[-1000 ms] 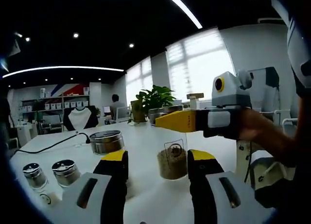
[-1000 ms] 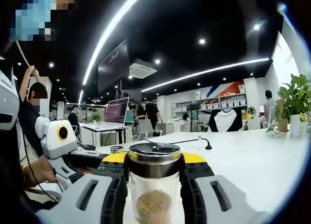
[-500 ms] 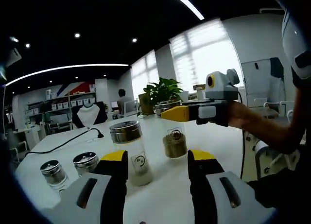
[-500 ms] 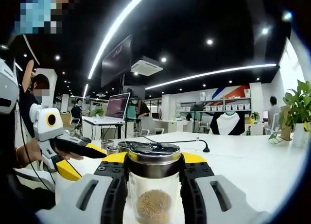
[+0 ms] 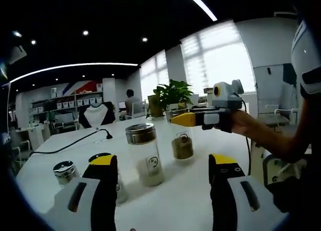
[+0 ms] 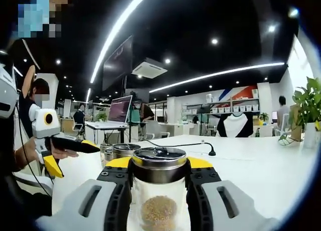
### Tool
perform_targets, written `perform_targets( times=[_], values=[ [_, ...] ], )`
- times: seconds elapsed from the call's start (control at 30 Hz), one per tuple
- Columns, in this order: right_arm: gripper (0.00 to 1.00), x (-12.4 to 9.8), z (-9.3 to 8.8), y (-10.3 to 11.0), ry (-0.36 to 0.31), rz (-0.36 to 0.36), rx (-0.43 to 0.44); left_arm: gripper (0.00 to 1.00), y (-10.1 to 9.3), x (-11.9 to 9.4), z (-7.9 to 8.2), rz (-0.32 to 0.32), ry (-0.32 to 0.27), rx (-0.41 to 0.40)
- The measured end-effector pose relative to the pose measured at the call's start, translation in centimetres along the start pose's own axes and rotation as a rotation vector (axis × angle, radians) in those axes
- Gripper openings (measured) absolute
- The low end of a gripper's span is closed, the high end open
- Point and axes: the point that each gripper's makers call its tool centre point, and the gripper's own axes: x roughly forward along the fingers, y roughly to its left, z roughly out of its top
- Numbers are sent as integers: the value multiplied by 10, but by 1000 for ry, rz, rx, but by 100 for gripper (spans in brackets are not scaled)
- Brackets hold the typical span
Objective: Rotate the seasoning bottle until the label or dispensing opening points toward the visible target arrow and the bottle remains upright within the marked orientation range
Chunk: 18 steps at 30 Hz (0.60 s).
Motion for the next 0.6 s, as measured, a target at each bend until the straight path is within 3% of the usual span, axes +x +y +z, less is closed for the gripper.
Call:
perform_targets(
  times=[0.03, 0.07, 0.13, 0.6],
  values=[
    [39, 1, 0, -1, 0, 3, 2, 81, 1, 0, 0, 2, -1, 6],
    [39, 1, -1, -1, 1, 5, 1, 83, 24, -35, 0, 2, 7, 6],
    [39, 1, -1, -2, 2, 9, 2, 88, 25, -41, -1, -6, 31, 12],
    [39, 6, -16, -1, 14, 81, 67, 91, 39, -46, -2, 37, 29, -21]
  ],
)
